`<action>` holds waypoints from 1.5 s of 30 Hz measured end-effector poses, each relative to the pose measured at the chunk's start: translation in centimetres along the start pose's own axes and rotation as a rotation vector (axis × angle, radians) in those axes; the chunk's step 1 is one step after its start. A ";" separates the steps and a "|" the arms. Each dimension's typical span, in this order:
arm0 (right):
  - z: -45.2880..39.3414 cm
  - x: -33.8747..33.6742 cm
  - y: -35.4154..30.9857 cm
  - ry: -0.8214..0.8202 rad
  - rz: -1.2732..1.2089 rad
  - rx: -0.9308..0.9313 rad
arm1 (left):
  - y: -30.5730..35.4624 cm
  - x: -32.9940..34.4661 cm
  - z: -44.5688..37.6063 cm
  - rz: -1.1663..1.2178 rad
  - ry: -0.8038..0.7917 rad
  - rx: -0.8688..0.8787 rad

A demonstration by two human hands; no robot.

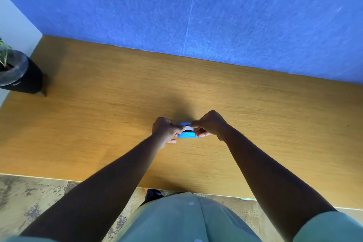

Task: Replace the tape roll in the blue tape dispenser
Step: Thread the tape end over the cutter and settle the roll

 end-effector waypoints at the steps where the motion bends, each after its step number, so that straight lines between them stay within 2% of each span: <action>1: 0.0 0.1 -0.1 0.005 0.003 0.000 | 0.0 0.0 0.0 0.003 0.001 -0.002; 15: -0.4 0.0 0.4 0.033 0.038 -0.052 | -0.3 -0.1 -0.1 0.005 -0.015 -0.021; 21: 0.0 0.1 0.5 -0.062 0.140 -0.221 | -0.9 -0.8 -0.2 0.001 0.064 -0.040; 26: 0.1 0.2 0.1 0.028 0.351 -0.346 | -1.8 -0.6 0.0 0.018 0.120 -0.053; 30: 0.2 0.3 -0.2 0.072 0.417 -0.392 | -1.8 -0.4 0.3 0.022 0.134 -0.003; 34: 0.1 0.2 -0.2 0.120 0.507 -0.438 | -1.7 0.3 0.7 -0.069 0.099 0.083; 40: 0.0 1.3 1.0 0.032 0.502 -0.433 | -1.5 0.9 0.8 -0.087 0.128 0.168; 45: 0.3 1.7 1.3 0.145 0.561 -0.393 | -0.8 0.8 0.4 -0.101 0.159 0.215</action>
Point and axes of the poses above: each hand's wrist, its own z-axis away from the middle knuckle, its own x-axis out of the palm, y = z × x, the point moved 6 cm from there along -z, towards the middle knuckle, and after that the axes turned 6 degrees about -z, right-handed, at the moved point
